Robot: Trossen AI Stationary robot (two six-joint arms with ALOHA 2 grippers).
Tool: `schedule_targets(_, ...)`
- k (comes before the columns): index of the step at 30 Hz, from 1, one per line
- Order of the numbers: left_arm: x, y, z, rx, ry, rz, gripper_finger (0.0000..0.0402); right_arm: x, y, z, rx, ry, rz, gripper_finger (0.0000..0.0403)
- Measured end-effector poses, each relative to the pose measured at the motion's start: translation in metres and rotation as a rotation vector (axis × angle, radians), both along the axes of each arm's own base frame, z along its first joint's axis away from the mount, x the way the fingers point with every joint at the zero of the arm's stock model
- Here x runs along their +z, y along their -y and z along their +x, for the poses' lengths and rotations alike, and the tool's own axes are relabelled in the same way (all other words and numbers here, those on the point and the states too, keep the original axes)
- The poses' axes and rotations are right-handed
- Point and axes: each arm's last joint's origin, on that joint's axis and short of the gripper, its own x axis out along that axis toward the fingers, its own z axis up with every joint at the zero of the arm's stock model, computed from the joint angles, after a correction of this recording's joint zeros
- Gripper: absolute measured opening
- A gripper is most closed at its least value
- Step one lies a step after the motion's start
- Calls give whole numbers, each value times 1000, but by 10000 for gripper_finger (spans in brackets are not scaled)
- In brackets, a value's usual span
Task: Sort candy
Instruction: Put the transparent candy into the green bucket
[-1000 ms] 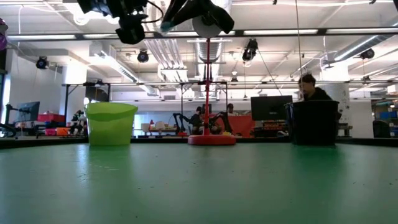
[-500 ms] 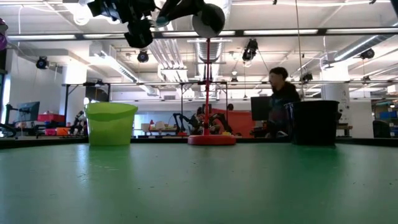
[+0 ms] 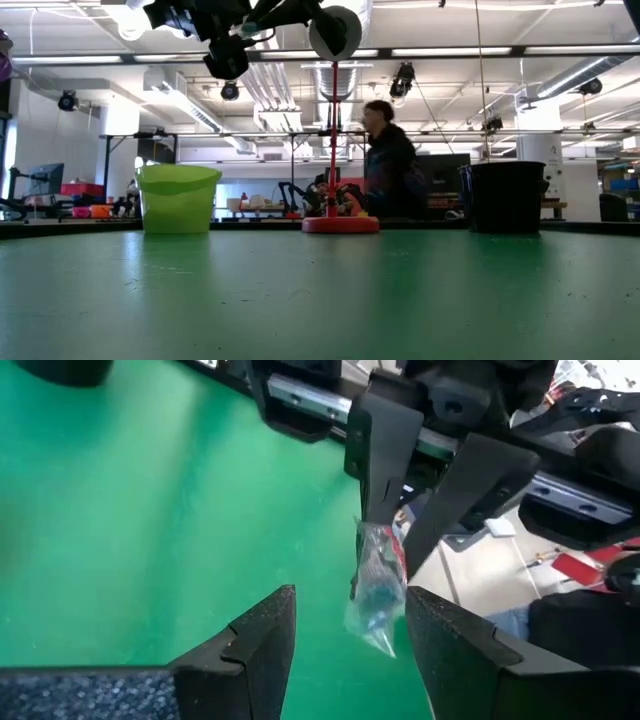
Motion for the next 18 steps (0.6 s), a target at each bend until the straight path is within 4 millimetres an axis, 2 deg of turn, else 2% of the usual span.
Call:
schedule_targets(8,2,-1,2,-3,34,24,172,1,3,0,-2,8,-7,12)
schedule_targets(18,2,-1,4,-22,49,12,147,1,7,0,-11,9,-7,12)
